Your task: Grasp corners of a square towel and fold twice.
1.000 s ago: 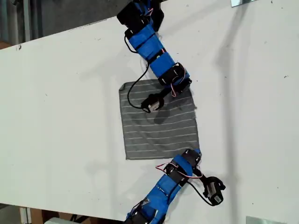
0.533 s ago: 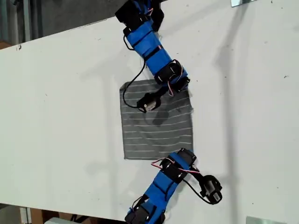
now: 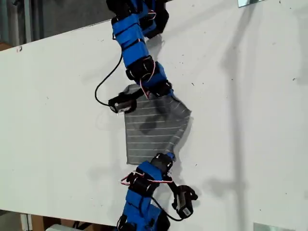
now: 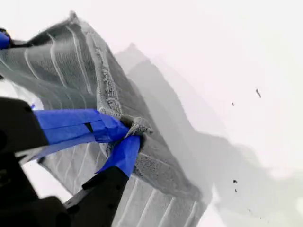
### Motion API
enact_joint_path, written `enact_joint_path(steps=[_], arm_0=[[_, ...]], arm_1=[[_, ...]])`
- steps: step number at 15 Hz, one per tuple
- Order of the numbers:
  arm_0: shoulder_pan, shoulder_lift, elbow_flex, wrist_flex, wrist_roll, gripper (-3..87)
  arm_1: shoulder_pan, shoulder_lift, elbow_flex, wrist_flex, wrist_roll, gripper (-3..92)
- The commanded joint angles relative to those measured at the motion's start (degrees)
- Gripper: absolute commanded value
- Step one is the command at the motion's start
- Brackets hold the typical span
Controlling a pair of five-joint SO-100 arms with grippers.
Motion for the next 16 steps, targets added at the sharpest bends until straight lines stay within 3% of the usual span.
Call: enact_joint_path(steps=[1, 4, 7, 12, 16], arm_0=[[-7.91, 15.29, 13.18, -4.92, 1.76, -0.1], [-17.40, 33.31, 35.24, -13.10, 3.34, -0.1], [-23.99, 42.36, 46.49, -14.68, 4.83, -0.1], [-33.31, 41.22, 52.29, -18.72, 9.23, -0.1], [-41.40, 24.70, 48.43, -24.52, 14.50, -0.1]], arm_1=[[6.33, 7.91, 3.69, -0.53, -2.55, -0.1], [14.41, 11.34, 10.02, -2.46, -4.92, -0.1], [21.53, 9.32, 13.10, -4.75, -7.65, -0.1], [31.03, 2.64, 12.83, -6.86, -14.59, -0.1], [38.94, -6.15, 13.01, -9.40, -18.28, -0.1]])
